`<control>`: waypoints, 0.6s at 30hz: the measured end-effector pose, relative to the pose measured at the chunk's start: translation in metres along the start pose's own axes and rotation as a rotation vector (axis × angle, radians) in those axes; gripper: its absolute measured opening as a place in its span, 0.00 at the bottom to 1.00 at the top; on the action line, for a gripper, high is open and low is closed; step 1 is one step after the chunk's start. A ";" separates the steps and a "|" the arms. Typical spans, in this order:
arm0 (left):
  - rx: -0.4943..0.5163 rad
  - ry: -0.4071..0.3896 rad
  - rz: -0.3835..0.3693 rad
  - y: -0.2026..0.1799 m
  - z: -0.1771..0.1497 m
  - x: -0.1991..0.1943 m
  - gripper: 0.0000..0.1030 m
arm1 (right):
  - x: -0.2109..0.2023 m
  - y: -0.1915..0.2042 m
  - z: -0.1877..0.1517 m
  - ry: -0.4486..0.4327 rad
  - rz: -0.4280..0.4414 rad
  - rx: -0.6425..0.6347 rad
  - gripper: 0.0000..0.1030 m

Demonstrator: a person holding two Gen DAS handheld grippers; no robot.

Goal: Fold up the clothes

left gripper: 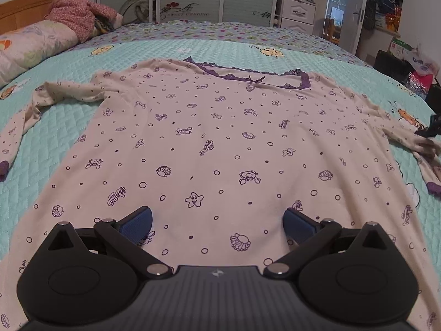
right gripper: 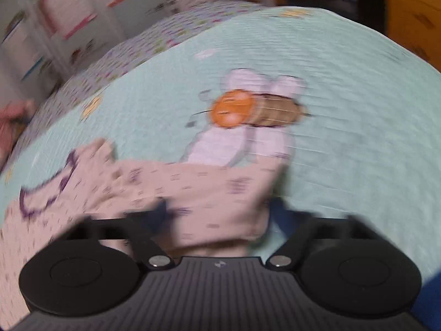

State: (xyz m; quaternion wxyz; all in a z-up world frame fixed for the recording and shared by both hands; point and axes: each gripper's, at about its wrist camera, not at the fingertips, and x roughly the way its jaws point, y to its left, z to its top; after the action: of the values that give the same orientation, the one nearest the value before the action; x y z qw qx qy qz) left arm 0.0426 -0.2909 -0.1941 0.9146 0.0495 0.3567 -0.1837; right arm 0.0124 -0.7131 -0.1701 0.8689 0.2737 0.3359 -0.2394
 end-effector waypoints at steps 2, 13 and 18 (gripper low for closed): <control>-0.001 -0.005 -0.001 0.000 -0.001 0.000 1.00 | 0.002 0.010 0.004 0.021 0.019 -0.053 0.15; 0.001 -0.025 0.002 0.001 -0.004 0.001 1.00 | -0.013 0.159 -0.099 -0.264 -0.198 -1.145 0.46; -0.004 -0.033 -0.010 0.003 -0.004 0.001 1.00 | -0.055 0.128 -0.105 -0.240 0.008 -0.758 0.66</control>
State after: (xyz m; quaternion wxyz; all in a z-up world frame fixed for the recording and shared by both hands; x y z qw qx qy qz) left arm 0.0412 -0.2878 -0.1978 0.9195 0.0430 0.3424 -0.1883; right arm 0.0054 -0.5396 -0.1558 0.9423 -0.0949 0.2955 -0.1252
